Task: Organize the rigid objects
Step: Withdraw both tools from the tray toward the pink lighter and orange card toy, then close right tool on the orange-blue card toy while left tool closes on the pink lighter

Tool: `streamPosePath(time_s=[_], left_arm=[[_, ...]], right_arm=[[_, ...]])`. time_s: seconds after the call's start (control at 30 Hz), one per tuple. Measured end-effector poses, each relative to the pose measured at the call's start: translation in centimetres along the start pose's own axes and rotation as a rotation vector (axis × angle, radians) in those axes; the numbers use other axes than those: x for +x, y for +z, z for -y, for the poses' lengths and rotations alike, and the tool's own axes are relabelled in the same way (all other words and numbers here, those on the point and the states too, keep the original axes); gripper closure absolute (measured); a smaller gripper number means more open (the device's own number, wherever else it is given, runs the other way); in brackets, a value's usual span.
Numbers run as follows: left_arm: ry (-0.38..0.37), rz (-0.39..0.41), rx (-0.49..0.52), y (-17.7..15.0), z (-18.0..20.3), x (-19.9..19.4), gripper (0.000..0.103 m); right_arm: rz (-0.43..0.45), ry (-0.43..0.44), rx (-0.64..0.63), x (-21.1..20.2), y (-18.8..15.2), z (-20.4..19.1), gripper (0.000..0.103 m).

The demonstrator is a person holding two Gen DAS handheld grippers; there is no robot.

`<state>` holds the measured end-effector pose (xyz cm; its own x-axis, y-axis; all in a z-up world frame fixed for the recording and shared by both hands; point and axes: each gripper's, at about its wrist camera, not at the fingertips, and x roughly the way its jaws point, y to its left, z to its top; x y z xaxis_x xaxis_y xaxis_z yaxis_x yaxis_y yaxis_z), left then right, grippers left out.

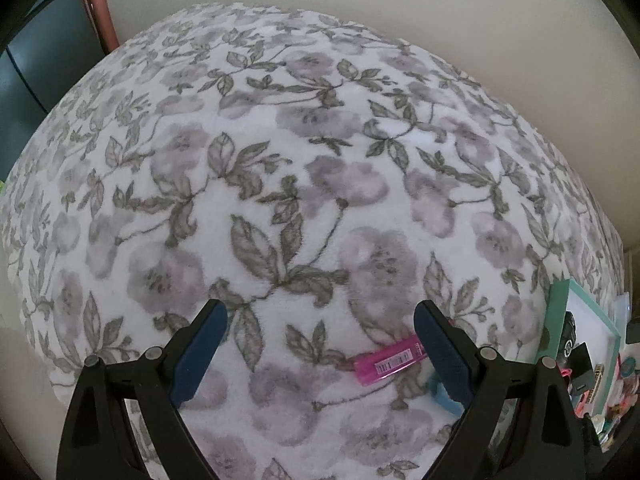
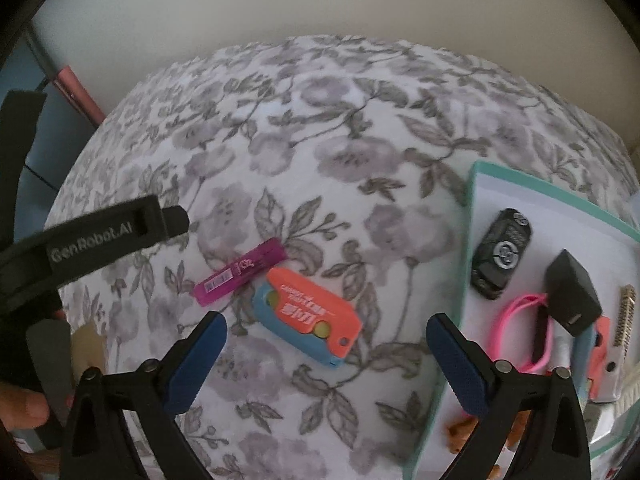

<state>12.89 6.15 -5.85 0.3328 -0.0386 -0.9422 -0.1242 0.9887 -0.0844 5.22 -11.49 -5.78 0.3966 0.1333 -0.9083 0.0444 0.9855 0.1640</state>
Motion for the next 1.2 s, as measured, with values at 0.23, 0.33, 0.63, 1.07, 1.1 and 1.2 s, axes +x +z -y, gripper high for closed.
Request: streamPosePath(time_s=[0.23, 0.33, 0.63, 1.07, 1.1, 1.2], left_arm=[[-0.023, -0.039, 0.028, 0.0, 0.3, 1.0, 0.008], [-0.031, -0.049, 0.039, 0.0, 0.5, 1.2, 0.008], [-0.053, -0.080, 0.076, -0.1, 1.0, 1.9, 0.008], [-0.062, -0.111, 0.186, -0.5, 2.5, 2.1, 0.008], [-0.063, -0.115, 0.192, -0.5, 2.7, 2.2, 0.008], [-0.069, -0.127, 0.205, -0.7, 3.1, 2.6, 0.008]], right_arm=[[-0.056, -0.019, -0.042, 2.4, -0.3, -1.0, 0.011], [-0.070, -0.032, -0.068, 3.0, -0.5, -1.2, 0.013], [-0.069, -0.061, -0.092, 4.0, -1.0, -1.2, 0.025], [-0.042, -0.029, 0.060, 3.2, 0.3, 2.1, 0.052], [-0.041, -0.025, 0.071, 3.2, 0.3, 2.4, 0.053], [-0.036, -0.033, 0.108, 2.8, 0.3, 3.2, 0.054]])
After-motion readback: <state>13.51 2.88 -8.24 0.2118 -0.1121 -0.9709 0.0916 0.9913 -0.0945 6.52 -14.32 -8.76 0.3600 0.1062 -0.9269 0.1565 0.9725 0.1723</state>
